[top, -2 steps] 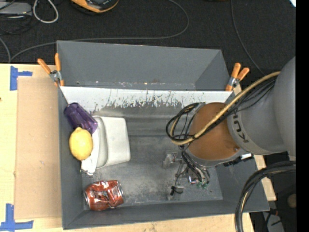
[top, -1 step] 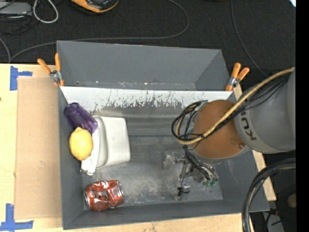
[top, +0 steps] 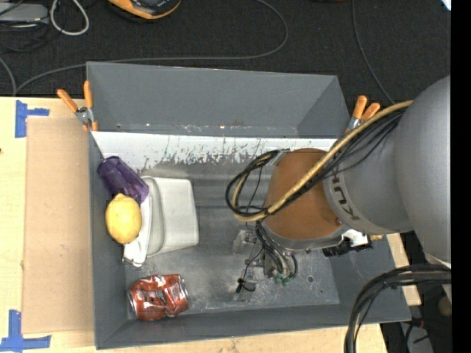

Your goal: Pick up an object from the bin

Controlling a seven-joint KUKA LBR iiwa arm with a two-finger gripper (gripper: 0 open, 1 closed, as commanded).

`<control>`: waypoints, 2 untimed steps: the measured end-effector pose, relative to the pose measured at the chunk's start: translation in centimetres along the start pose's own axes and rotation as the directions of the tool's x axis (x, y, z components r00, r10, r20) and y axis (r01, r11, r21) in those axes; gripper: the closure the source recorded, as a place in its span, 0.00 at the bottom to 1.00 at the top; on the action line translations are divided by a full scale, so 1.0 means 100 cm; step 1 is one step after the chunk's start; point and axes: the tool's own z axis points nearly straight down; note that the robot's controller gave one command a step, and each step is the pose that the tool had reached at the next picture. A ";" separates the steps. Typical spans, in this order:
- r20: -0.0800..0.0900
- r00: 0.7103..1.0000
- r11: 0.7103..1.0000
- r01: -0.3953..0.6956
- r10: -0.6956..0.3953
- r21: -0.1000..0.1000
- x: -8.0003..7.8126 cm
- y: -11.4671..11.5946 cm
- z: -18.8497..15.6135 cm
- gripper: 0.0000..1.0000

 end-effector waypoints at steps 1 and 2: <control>0.000 1.000 1.000 0.021 -0.021 -0.002 -0.004 0.006 0.005 0.00; -0.003 0.952 0.952 0.306 -0.306 -0.001 0.006 0.009 -0.044 0.00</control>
Offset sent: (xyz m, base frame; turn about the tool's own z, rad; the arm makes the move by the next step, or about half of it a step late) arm -0.0144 0.0168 0.1018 -0.0183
